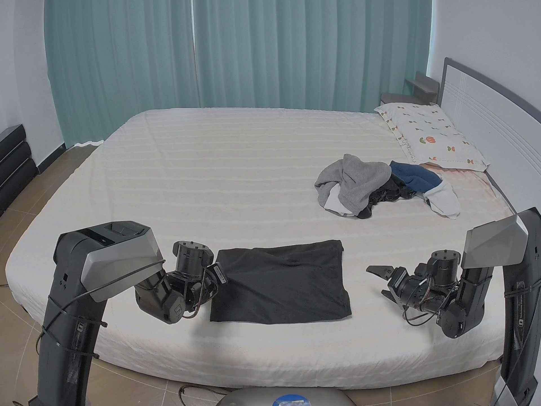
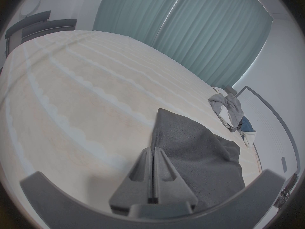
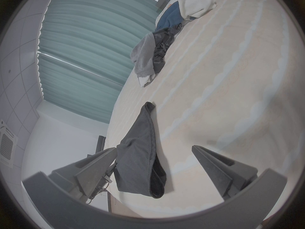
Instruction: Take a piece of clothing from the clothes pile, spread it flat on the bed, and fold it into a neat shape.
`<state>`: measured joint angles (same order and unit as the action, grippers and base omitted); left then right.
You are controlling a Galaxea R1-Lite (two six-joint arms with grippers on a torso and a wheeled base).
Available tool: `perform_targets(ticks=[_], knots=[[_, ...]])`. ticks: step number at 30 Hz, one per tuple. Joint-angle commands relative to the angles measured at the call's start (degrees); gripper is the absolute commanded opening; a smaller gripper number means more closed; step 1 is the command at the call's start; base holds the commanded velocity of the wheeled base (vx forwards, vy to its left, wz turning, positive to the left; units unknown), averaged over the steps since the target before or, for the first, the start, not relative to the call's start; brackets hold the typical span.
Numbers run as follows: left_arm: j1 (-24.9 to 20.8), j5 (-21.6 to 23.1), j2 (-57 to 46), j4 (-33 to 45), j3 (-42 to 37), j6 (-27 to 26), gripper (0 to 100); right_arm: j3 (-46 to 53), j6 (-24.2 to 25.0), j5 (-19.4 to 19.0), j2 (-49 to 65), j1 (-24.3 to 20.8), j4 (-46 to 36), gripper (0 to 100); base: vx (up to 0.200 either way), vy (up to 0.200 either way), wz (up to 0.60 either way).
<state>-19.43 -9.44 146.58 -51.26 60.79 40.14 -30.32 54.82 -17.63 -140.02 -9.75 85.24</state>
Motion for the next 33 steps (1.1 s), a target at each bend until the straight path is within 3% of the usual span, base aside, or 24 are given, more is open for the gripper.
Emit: perform_targets(ticks=[1, 33], knots=[[0.01, -0.23, -0.15, 0.02, -0.06, 0.02, 0, 0.00, 0.02, -0.04, 0.01, 0.00, 0.02, 100, 0.000, 0.200, 0.00], [-1.22, -3.92, -2.61, 7.49, -1.64, -0.42, 0, 0.26, -0.15, -0.04, -0.69, -0.09, 1.25, 100, 0.000, 0.200, 0.00]])
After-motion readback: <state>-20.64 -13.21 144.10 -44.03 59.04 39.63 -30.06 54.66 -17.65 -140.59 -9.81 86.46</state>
